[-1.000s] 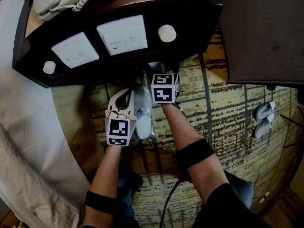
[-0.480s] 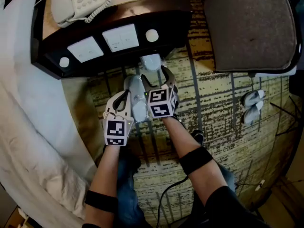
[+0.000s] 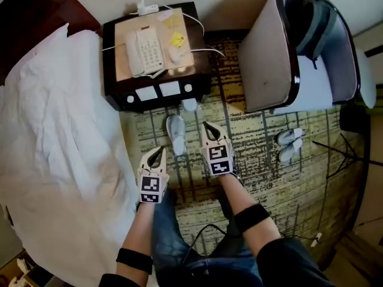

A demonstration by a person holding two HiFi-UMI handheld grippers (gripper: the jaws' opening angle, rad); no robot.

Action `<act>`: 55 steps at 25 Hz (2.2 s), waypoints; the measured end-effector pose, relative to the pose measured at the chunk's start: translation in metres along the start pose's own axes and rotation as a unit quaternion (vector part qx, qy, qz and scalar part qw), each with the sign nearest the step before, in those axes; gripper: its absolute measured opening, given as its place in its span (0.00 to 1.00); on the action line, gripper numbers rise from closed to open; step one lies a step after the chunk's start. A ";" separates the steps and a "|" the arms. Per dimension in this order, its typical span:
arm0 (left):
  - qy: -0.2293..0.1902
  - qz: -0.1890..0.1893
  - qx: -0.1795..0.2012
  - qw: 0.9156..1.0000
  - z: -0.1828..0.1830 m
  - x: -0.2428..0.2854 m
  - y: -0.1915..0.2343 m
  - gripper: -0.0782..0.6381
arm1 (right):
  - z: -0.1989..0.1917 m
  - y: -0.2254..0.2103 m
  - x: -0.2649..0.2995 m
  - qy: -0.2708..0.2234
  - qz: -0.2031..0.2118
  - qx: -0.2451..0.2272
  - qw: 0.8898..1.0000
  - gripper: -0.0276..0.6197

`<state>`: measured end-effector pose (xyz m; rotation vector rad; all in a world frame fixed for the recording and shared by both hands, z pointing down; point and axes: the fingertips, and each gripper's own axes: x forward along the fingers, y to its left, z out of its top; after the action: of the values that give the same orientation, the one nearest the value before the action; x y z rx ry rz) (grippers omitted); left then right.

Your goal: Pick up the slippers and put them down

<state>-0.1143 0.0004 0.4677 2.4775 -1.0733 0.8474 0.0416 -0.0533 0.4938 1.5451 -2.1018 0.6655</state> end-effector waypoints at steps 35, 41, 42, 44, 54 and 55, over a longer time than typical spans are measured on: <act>-0.094 0.064 -0.074 0.991 0.202 -0.273 -0.006 0.11 | 0.207 0.028 -0.308 -0.070 0.067 -0.049 0.994 0.05; -0.090 0.059 -0.056 0.993 0.205 -0.268 -0.012 0.11 | 0.202 0.027 -0.309 -0.066 0.068 -0.044 0.995 0.05; -0.090 0.059 -0.055 0.993 0.205 -0.268 -0.013 0.11 | 0.201 0.027 -0.309 -0.065 0.068 -0.044 0.995 0.05; -0.090 0.059 -0.053 0.993 0.206 -0.268 -0.014 0.11 | 0.199 0.027 -0.309 -0.065 0.069 -0.043 0.995 0.05; -0.082 0.059 -0.050 0.994 0.205 -0.262 -0.018 0.11 | 0.190 0.026 -0.305 -0.066 0.070 -0.035 0.995 0.05; -0.080 0.058 -0.050 0.994 0.205 -0.260 -0.019 0.11 | 0.190 0.026 -0.304 -0.066 0.069 -0.034 0.995 0.05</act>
<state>-0.1612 0.0572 0.1441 2.4514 -1.2922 0.6179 0.0873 0.0624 0.1570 1.4520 -2.3218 0.5458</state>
